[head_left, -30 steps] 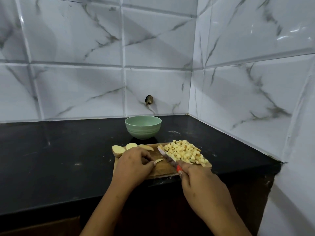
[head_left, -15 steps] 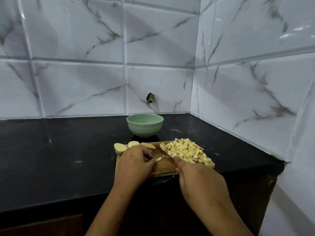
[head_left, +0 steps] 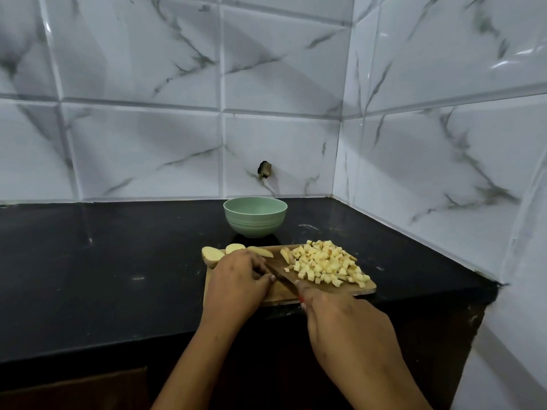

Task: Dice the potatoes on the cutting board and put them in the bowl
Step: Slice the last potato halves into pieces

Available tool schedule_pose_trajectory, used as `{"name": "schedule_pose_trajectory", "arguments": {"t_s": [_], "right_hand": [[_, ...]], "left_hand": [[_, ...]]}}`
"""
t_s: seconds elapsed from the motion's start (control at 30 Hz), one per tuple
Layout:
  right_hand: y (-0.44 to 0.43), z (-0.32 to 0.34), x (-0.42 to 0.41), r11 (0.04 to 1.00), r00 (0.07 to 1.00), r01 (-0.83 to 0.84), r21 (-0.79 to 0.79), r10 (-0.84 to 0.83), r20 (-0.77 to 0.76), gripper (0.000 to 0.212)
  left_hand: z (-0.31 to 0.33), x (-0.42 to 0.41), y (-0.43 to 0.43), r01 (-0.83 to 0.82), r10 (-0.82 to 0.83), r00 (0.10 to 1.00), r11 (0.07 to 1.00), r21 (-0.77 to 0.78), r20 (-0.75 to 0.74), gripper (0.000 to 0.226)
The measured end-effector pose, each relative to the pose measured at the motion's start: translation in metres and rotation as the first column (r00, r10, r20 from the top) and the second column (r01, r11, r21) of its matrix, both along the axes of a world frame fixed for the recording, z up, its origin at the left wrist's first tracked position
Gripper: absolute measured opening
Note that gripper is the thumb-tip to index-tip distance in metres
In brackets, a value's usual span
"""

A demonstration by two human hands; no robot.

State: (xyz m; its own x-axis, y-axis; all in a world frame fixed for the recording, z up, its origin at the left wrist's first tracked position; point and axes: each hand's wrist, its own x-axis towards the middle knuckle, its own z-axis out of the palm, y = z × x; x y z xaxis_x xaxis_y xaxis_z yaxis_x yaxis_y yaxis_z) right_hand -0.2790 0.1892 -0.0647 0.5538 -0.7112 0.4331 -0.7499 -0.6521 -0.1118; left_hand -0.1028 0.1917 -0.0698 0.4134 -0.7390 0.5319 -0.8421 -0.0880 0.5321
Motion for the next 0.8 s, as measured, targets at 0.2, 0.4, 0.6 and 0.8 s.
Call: {"name": "schedule_pose_trajectory", "arguments": {"t_s": [0.2,0.4,0.6,0.8], "right_hand": [[0.002,0.001,0.009,0.999,0.998,0.008,0.044,-0.005,-0.057,0.056],[0.001,0.004,0.010,1.000,0.999,0.022,0.006,-0.021,-0.038,0.051],[0.000,0.005,0.001,0.996,0.997,0.079,0.031,-0.080,0.012,0.056],[0.011,0.015,-0.012,0.994,0.995,-0.003,0.110,-0.008,0.098,0.040]], "left_hand": [[-0.001,0.002,-0.001,0.004,-0.004,1.000,1.000,-0.003,0.025,0.004],[0.003,-0.001,-0.002,0.002,-0.002,1.000,0.999,0.037,-0.010,0.005],[0.015,-0.005,-0.006,-0.015,0.020,0.998,0.995,0.099,-0.056,0.009],[0.011,-0.006,-0.006,-0.079,0.078,0.997,0.995,0.053,0.030,0.015]]}}
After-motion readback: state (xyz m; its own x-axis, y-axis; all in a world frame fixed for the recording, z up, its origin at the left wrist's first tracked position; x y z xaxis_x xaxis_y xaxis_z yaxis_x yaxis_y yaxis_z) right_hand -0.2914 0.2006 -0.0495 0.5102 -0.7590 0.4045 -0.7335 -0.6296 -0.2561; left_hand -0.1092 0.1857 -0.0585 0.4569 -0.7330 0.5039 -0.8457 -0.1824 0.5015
